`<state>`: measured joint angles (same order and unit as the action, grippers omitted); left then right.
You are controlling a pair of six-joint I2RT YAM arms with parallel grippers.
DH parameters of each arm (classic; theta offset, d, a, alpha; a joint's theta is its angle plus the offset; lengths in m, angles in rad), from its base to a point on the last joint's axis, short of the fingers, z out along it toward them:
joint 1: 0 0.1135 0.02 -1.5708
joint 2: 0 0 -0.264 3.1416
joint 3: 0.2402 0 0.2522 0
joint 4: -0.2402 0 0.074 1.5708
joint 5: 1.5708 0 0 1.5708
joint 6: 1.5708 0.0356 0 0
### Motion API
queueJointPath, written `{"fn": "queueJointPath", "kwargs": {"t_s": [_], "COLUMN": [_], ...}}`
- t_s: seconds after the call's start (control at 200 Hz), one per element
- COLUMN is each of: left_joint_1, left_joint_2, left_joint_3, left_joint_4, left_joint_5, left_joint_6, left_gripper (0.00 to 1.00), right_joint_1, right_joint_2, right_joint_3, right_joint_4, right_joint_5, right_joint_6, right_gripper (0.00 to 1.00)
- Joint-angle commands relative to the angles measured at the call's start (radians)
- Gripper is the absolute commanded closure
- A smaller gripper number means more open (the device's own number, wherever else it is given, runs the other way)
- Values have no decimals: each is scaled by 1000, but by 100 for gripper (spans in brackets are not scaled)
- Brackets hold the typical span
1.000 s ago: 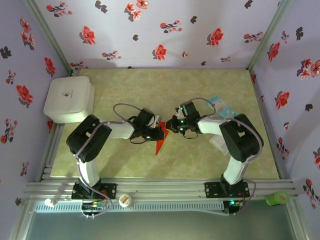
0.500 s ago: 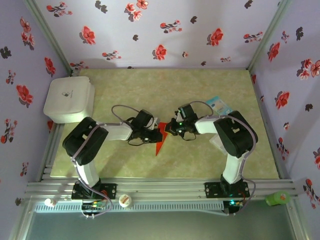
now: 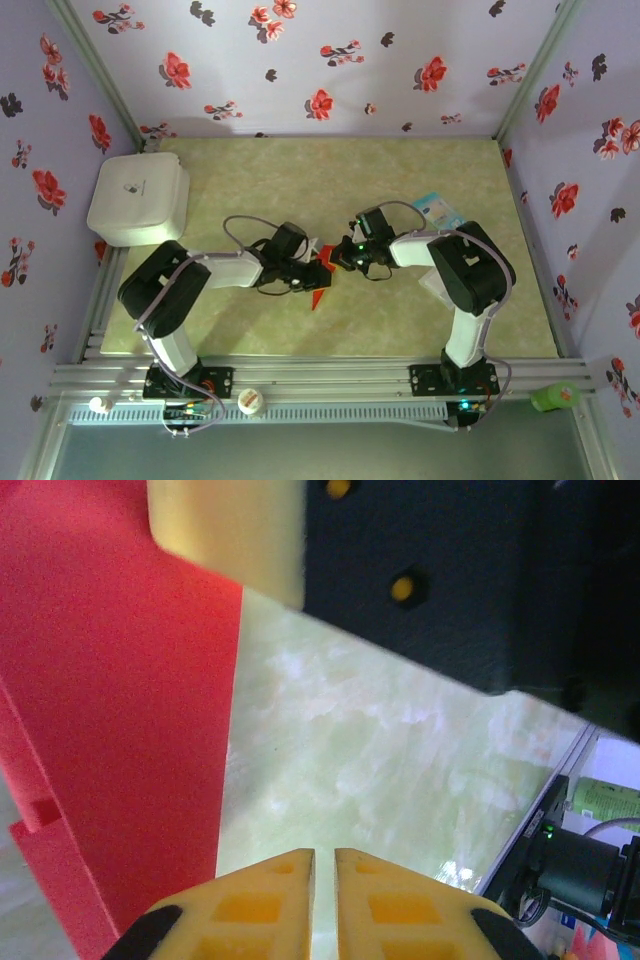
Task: Fold a paper plane with a square sheet of paper (pick it up from the middle)
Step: Fold the wing for the fifth time at the center of the table.
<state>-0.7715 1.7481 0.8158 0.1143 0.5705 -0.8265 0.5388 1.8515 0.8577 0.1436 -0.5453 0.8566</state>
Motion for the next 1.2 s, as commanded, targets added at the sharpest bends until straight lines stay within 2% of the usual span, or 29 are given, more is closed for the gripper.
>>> {"fn": "queueJointPath", "kwargs": {"t_s": [0.0,0.405,0.93,1.195], "left_joint_1": [-15,-64,-81,-95], "left_joint_2": [34,35,-68,-71], "left_joint_3": [-24,-134,-213,-281], "left_joint_4": [14,86,94,194], "left_joint_5": [35,34,7,9], "left_joint_6": [-24,-96,-141,-214], "left_gripper": [86,86,85,85], "right_joint_1": [0,0,-5,-5], "right_joint_2": [37,36,36,33], "right_joint_3": [-10,9,6,1], "right_joint_4": [-113,-170,-184,-189], "right_joint_5": [100,125,138,141], "right_joint_6": [-33,-63,-72,-74], "right_gripper": [100,100,100,100]}}
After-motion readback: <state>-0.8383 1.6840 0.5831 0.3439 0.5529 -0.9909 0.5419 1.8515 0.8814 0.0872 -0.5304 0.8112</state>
